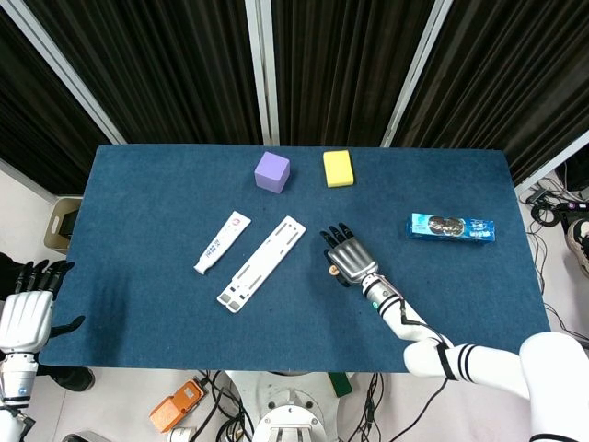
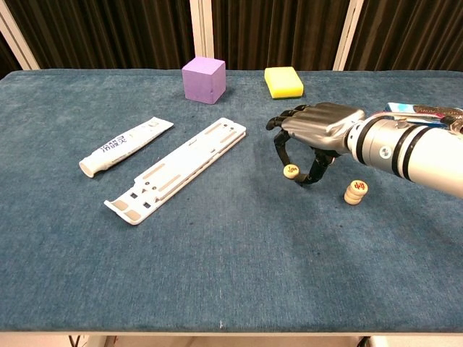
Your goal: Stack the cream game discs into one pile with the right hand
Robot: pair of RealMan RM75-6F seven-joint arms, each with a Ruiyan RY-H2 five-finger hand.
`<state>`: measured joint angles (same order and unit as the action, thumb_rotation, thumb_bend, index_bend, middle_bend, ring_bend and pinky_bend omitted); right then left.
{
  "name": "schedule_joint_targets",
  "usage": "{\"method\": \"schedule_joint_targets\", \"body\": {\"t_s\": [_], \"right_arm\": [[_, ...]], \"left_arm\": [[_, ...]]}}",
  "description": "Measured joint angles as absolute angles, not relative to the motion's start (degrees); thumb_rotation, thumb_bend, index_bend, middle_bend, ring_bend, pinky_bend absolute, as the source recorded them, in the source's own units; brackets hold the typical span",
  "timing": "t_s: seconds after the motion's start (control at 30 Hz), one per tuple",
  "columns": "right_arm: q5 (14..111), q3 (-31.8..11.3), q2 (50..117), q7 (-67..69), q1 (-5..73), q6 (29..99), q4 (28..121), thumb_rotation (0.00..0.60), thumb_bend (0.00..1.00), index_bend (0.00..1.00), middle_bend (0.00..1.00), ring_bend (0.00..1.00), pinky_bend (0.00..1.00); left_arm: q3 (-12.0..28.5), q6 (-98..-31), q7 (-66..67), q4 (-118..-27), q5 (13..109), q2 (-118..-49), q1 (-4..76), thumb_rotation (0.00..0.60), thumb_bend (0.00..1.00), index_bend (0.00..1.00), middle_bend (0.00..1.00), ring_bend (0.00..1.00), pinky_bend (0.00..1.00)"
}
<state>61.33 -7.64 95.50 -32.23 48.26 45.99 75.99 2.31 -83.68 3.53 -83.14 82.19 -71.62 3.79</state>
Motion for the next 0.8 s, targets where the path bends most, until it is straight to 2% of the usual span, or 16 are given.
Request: {"method": "schedule_joint_targets", "body": {"t_s": [0.2,0.37,0.57,0.8], "right_arm": [[63.40,-7.47,92.69,-30.44,47.21,48.50,79.07,0.600,0.49,0.58,0.13,0.02,0.08],[66.74,-6.24,87.15,-28.31,44.71,51.97,84.93,0.600,0.49,0.57,0.13,0.03,0.08],[71.69,-2.38,79.77,-25.42,40.41,55.50,90.86,0.600,0.49,0.57,0.13,0.03,0.08],[74.33,0.60,77.60,-23.49,37.81,55.99,91.88,0.600,0.49,0.56,0.13,0.03,0.08]], "left_arm": [[2.36,-83.97,3.54,-83.30,82.60,-71.41,3.85,0.600,0.08,0.15,0.13,0.07,0.00],[2.47,-83.89,3.67,-83.55,82.72,-71.29,4.05,0.600,0.07,0.15,0.13,0.07,0.00],[2.63,-83.94,3.97,-84.05,83.24,-71.35,4.45,0.600,0.08,0.15,0.13,0.07,0.00],[2.60,-83.90,4.12,-84.20,83.30,-71.45,4.56,0.600,0.07,0.15,0.13,0.07,0.00]]}}
